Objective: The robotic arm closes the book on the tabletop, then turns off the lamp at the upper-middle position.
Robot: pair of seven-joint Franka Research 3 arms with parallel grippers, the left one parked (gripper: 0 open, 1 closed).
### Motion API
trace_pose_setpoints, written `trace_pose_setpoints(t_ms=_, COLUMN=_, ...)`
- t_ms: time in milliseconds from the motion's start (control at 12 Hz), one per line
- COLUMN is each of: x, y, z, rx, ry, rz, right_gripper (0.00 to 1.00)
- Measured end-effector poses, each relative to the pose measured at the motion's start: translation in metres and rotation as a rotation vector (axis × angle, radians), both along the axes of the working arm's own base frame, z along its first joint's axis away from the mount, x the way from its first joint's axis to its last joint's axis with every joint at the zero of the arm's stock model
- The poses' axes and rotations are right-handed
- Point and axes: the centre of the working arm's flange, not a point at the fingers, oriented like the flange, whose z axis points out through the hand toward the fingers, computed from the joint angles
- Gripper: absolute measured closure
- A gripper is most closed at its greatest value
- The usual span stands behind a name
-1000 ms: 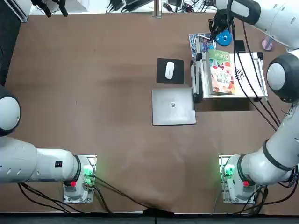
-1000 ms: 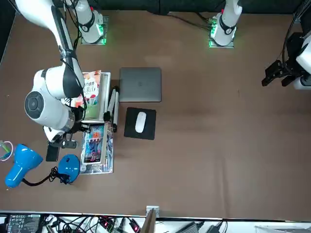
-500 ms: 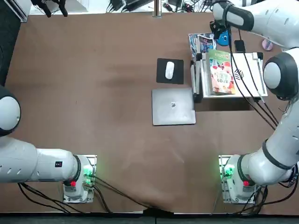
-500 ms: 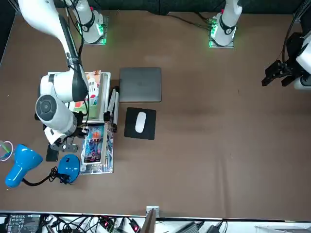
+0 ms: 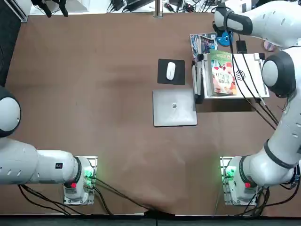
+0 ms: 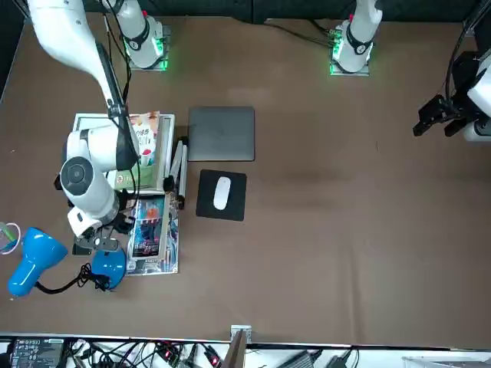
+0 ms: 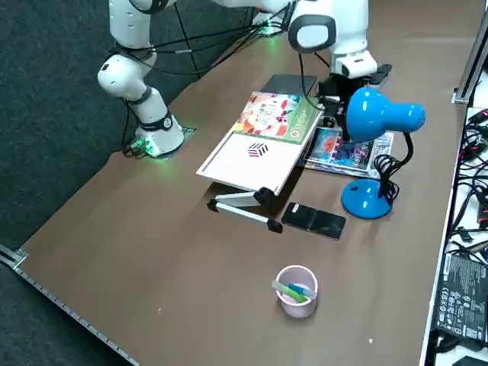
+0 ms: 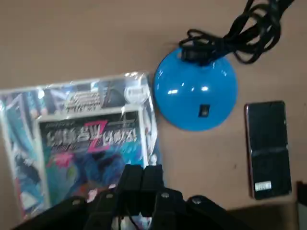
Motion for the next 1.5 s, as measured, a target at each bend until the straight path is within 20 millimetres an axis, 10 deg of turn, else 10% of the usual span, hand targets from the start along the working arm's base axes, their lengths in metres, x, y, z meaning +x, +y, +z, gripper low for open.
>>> trace_pose_setpoints(t_ms=1500, x=0.018, y=-0.059, z=-0.074, rx=-0.063, ry=-0.095, rz=0.042, right_gripper=0.99)
